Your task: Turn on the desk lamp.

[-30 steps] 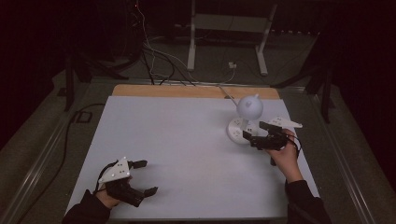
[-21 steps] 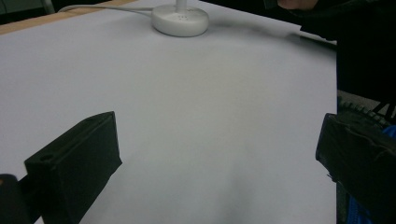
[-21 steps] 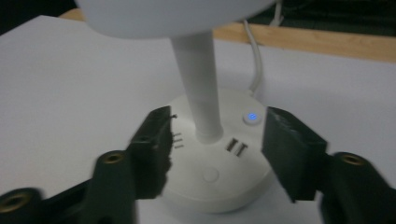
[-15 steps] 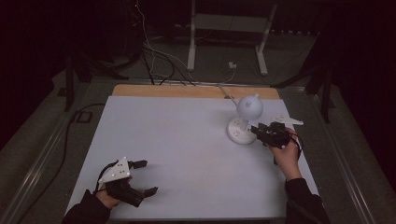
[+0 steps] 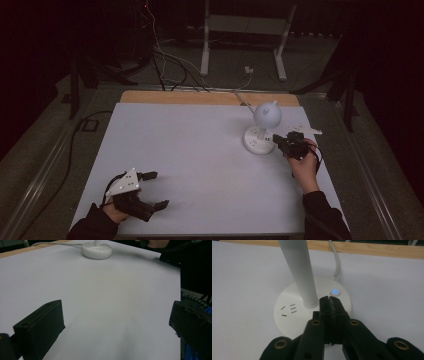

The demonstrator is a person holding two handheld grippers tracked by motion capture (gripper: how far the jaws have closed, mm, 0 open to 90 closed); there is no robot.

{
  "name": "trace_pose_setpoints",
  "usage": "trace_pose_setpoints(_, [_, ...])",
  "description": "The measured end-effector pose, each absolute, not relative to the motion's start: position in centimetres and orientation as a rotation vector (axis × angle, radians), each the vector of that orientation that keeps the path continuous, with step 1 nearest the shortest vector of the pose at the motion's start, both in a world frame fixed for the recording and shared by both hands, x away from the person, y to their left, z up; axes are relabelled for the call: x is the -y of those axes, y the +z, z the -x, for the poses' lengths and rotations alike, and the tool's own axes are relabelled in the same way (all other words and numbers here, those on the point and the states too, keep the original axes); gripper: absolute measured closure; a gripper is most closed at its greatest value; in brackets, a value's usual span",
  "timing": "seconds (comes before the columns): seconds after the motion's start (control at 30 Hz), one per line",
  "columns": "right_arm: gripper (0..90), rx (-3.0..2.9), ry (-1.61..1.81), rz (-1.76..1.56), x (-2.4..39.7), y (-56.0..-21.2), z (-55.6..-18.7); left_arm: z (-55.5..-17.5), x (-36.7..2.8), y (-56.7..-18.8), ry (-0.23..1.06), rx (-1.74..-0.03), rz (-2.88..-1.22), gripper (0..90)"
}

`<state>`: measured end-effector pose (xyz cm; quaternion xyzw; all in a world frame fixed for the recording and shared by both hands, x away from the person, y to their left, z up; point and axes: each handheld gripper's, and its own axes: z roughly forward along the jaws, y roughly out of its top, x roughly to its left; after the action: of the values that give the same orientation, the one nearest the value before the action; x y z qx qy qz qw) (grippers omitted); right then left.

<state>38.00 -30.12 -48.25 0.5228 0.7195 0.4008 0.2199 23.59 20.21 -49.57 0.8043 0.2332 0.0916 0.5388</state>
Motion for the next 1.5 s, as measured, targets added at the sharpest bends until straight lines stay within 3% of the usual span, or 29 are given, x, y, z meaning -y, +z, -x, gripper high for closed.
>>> trace_pose_setpoints(1.5, [89.7,-2.064,1.039,-1.359,28.1,-50.5,-38.1,-23.6,-20.1,-49.6,0.218,-0.553,-1.917,0.3])
